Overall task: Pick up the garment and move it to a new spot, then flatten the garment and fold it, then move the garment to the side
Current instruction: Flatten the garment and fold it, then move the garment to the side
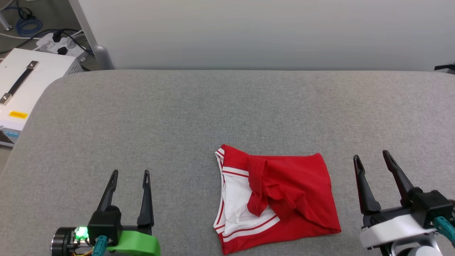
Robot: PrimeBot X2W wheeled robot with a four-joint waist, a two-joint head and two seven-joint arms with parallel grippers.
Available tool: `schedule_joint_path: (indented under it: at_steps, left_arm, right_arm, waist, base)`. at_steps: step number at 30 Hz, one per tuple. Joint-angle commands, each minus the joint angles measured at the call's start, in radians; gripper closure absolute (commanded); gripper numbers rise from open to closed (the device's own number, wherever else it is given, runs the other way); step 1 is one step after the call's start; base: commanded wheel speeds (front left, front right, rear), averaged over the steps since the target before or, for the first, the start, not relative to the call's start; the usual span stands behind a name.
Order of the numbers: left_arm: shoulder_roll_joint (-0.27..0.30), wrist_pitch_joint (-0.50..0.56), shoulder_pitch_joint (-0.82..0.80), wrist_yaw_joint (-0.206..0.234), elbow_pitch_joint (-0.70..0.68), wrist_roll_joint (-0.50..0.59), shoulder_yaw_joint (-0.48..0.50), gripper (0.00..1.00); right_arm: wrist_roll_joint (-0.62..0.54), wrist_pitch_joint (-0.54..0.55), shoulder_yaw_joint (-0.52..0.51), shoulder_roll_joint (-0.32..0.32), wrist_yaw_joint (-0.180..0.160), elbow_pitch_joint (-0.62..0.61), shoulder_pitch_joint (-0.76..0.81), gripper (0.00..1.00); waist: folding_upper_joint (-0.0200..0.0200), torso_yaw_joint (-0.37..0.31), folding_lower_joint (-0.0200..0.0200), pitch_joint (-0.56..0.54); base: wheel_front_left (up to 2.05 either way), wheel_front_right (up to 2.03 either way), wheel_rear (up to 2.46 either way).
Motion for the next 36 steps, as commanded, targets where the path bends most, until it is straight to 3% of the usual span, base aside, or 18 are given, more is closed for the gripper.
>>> schedule_joint_path:
  at_steps: [1,10,20,27,36]
  left_arm:
    - [0.004,-0.006,0.020,-0.002,-0.002,0.008,-0.001,0.00]
    - [0.000,-0.006,0.056,-0.003,0.002,0.006,-0.007,0.00]
    - [0.000,-0.006,0.052,-0.003,0.006,0.008,-0.011,0.00]
    - [-0.002,-0.006,0.023,-0.006,0.002,0.010,-0.018,0.00]
    - [-0.010,-0.006,-0.030,-0.010,0.002,0.013,-0.039,0.00]
  right_arm:
    - [-0.020,-0.009,-0.016,0.011,0.000,-0.019,0.021,0.00]
    - [-0.073,-0.010,-0.049,0.057,0.000,-0.088,0.104,0.00]
    - [-0.091,-0.010,-0.050,0.048,0.000,-0.078,0.083,0.00]
    - [-0.026,0.045,-0.040,-0.087,0.000,-0.062,-0.093,0.00]
    - [0.295,0.493,0.135,-0.360,0.000,0.023,-0.319,0.00]
  waist:
    - [0.0000,0.005,0.0000,-0.010]
    - [0.0000,0.012,0.0000,-0.030]
    - [0.0000,0.013,0.0000,-0.023]
    - [0.0000,0.013,0.0000,0.008]
    - [0.0000,0.043,0.0000,0.066]
  base:
    - [0.00,0.00,0.00]
    - [0.00,0.00,0.00]
    - [0.00,0.00,0.00]
    - [0.00,0.00,0.00]
    - [0.00,0.00,0.00]
